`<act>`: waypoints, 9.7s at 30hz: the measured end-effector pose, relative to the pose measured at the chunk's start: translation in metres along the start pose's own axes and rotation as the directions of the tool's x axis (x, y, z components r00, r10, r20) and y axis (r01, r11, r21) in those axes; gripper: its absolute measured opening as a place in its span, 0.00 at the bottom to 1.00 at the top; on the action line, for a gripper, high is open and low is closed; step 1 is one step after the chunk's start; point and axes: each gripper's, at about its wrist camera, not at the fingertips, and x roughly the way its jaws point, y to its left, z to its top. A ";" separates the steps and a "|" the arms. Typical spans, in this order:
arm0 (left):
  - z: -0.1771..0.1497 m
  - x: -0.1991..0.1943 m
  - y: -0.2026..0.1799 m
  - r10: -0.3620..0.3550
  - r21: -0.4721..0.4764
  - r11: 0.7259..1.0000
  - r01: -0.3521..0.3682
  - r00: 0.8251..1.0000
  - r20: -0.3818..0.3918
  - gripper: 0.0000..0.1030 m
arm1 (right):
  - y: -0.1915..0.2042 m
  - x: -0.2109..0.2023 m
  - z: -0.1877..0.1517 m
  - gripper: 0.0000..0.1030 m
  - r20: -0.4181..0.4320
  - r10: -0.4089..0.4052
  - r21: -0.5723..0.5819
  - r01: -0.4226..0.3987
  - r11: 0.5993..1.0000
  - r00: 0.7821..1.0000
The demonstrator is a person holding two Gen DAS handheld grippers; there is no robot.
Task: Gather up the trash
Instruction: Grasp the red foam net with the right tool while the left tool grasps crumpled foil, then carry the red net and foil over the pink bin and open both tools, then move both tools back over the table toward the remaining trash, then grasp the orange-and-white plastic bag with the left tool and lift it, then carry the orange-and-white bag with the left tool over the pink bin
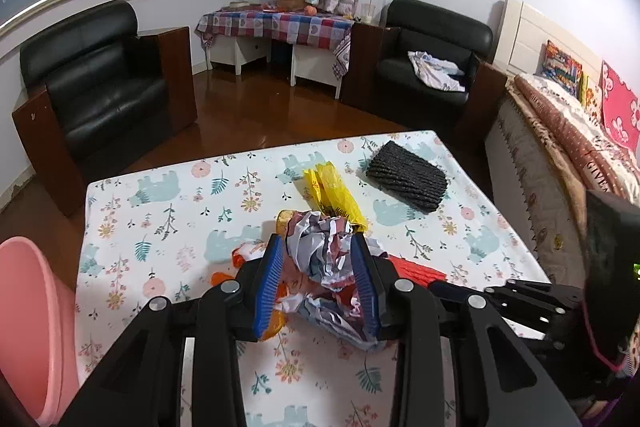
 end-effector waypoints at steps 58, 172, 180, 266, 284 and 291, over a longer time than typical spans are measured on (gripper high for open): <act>-0.066 -0.173 0.087 0.109 -0.157 0.985 -0.078 0.973 0.203 0.00 | 0.081 -0.071 -0.006 0.17 0.107 0.172 0.092 -0.182 0.979 0.979; -0.116 -0.174 0.168 0.282 -0.281 0.927 -0.249 0.956 0.083 0.30 | 0.193 0.008 -0.012 0.36 -0.033 0.159 -0.123 -0.162 0.979 0.987; -0.109 -0.163 0.143 0.251 -0.246 0.943 -0.226 0.965 0.077 0.30 | 0.148 -0.011 -0.021 0.36 0.013 0.087 -0.064 -0.086 0.994 0.996; -0.048 -0.054 0.067 0.029 -0.134 0.991 -0.027 0.999 0.014 0.10 | 0.053 0.027 -0.005 0.22 -0.085 -0.104 -0.098 0.096 0.991 0.991; -0.066 -0.106 0.077 0.060 -0.160 0.986 -0.048 0.996 0.072 0.10 | 0.084 -0.027 -0.023 0.19 0.012 -0.044 -0.044 0.045 0.998 0.999; -0.070 -0.133 0.092 0.089 -0.192 0.979 -0.066 0.990 0.111 0.10 | 0.104 -0.049 -0.017 0.19 0.073 -0.009 -0.067 0.014 0.998 0.997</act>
